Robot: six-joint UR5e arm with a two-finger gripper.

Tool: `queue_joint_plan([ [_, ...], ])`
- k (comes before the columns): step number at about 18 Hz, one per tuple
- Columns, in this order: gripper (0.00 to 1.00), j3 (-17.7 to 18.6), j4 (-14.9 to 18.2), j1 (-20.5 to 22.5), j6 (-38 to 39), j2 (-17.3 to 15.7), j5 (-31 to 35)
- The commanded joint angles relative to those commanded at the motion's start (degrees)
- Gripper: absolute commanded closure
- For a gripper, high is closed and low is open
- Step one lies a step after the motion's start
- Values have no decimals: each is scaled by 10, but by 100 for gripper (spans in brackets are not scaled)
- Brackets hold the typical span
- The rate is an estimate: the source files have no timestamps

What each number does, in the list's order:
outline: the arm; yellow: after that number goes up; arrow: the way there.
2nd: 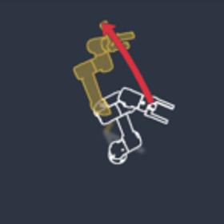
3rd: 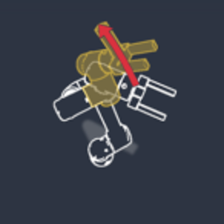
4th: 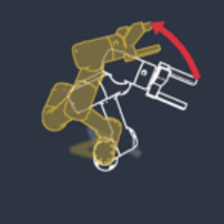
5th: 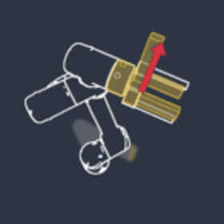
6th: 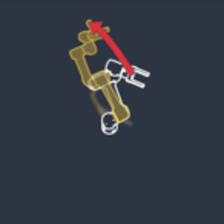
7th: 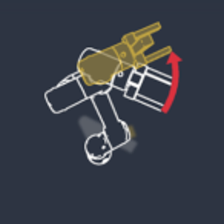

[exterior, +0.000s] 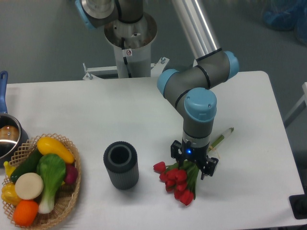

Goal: Place the flowers on the table
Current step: 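Open the gripper and lift it away from the tulips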

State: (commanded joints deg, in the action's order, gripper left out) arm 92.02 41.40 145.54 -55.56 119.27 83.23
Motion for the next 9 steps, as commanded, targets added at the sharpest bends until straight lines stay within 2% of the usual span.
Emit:
queue_joint_plan([
  [2,0,-4,3,6,23,-21,1],
  [5,0,-11,3,12,21,-31,-2],
  [9,0,3,5,19,-32,-41,-1],
])
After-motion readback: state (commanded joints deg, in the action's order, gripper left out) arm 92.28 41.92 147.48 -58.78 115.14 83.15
